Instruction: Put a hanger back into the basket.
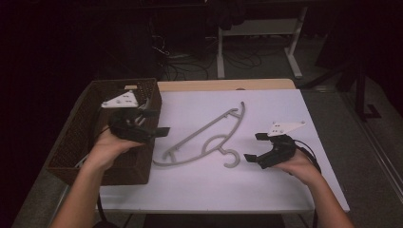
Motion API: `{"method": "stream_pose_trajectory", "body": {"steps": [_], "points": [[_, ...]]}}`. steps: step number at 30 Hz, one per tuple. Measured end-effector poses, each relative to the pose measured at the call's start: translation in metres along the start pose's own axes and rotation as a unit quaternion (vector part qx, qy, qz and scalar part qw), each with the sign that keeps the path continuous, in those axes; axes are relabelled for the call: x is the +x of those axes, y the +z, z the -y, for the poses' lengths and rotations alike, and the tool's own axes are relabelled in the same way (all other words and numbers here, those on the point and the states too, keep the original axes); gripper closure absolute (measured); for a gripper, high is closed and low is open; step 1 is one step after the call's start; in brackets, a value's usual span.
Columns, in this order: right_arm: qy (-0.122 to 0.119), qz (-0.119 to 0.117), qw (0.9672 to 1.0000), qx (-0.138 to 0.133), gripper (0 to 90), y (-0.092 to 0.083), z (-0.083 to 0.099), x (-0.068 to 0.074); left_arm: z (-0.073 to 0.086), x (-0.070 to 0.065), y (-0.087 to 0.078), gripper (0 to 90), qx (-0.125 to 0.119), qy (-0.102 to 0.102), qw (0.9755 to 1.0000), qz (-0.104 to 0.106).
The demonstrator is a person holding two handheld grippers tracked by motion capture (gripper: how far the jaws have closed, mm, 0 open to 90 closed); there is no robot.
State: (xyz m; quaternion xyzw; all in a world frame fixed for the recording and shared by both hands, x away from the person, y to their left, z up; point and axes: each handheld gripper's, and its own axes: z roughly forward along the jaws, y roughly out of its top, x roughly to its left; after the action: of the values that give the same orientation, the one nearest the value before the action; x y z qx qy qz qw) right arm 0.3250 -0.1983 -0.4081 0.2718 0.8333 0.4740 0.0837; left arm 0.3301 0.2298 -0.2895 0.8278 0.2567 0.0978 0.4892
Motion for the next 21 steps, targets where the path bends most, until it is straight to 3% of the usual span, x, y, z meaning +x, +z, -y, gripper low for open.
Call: {"method": "stream_pose_trajectory", "body": {"steps": [2, 3, 4, 10, 17, 21], "points": [[0.001, -0.003, 1.0, -0.002, 5.6, 0.001, 0.0, 0.001, -0.003, -0.007, 0.018, 15.7, 0.005, 0.005, 0.9999, 0.01], [0.001, -0.003, 1.0, -0.002, 5.6, 0.001, 0.0, 0.001, -0.003, -0.007, 0.018, 15.7, 0.005, 0.005, 0.9999, 0.01], [-0.001, -0.003, 1.0, 0.002, 5.6, 0.002, 0.001, 0.001, -0.003, -0.011, 0.032, 15.7, 0.01, 0.008, 0.9998, 0.016], [-0.001, -0.004, 1.0, 0.003, 6.8, 0.002, 0.001, 0.004, 0.008, -0.021, 0.079, 15.7, 0.02, 0.0, 0.9992, 0.033], [0.003, 0.0, 0.9999, 0.011, 9.1, 0.006, 0.003, 0.004, 0.03, -0.022, 0.117, 15.9, 0.054, 0.008, 0.9981, 0.028], [0.005, 0.002, 0.9999, 0.013, 9.8, 0.006, 0.005, 0.004, 0.045, -0.017, 0.132, 16.6, 0.075, 0.001, 0.9969, 0.024]]}}
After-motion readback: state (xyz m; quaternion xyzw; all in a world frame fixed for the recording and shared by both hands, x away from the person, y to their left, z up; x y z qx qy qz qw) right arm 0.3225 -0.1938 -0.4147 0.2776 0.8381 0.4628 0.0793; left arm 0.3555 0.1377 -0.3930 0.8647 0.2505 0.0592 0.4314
